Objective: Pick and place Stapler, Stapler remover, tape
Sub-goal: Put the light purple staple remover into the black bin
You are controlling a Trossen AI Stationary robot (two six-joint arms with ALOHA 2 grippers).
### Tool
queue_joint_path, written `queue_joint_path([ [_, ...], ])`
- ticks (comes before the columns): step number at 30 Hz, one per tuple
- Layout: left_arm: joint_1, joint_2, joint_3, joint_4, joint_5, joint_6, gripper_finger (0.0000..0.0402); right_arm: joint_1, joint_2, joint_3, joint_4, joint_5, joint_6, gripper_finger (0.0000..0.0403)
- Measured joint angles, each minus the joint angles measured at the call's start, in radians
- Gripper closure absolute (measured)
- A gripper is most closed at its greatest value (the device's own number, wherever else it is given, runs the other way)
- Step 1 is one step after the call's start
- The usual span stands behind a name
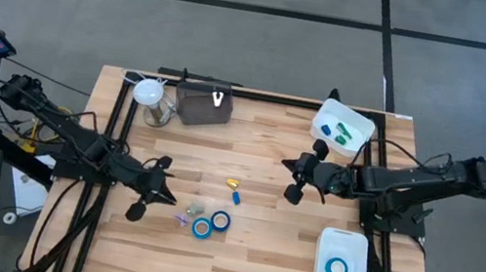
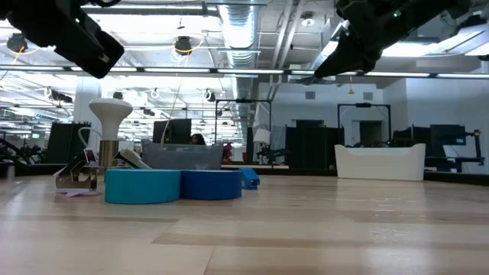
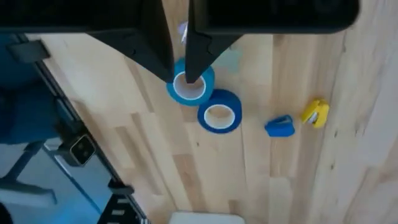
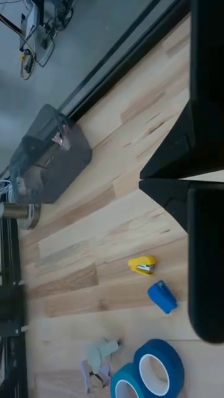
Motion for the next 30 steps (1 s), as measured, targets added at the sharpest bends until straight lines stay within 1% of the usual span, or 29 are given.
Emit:
queue_joint_path([
  [3,0.0,0.047,0.0,-0.044,0.008,-0.001,0.034,0.0,0.0,0.0,0.0,0.0,0.0,0.0402],
  [8,0.0,0.16,0.0,-0.046,0.067,-0.002,0.0308,0.0,0.0,0.0,0.0,-0.001,0.0,0.0402],
  [15,0.0,0.271,0.0,-0.043,0.072,0.047,0.0293,0.0,0.0,0.0,0.002,-0.002,0.033,0.0402],
  [21,0.009,0.36,0.0,-0.04,0.072,0.053,0.0268,0.004,0.0,0.001,0.002,-0.003,0.034,0.0402],
  [25,0.011,0.415,0.0,-0.01,0.063,0.053,0.0254,0.004,0.0,0.001,0.001,-0.002,0.034,0.0402],
  [30,0.011,0.467,0.0,0.038,0.051,0.053,0.0247,0.004,0.0,0.001,0.0,-0.003,0.034,0.0402],
])
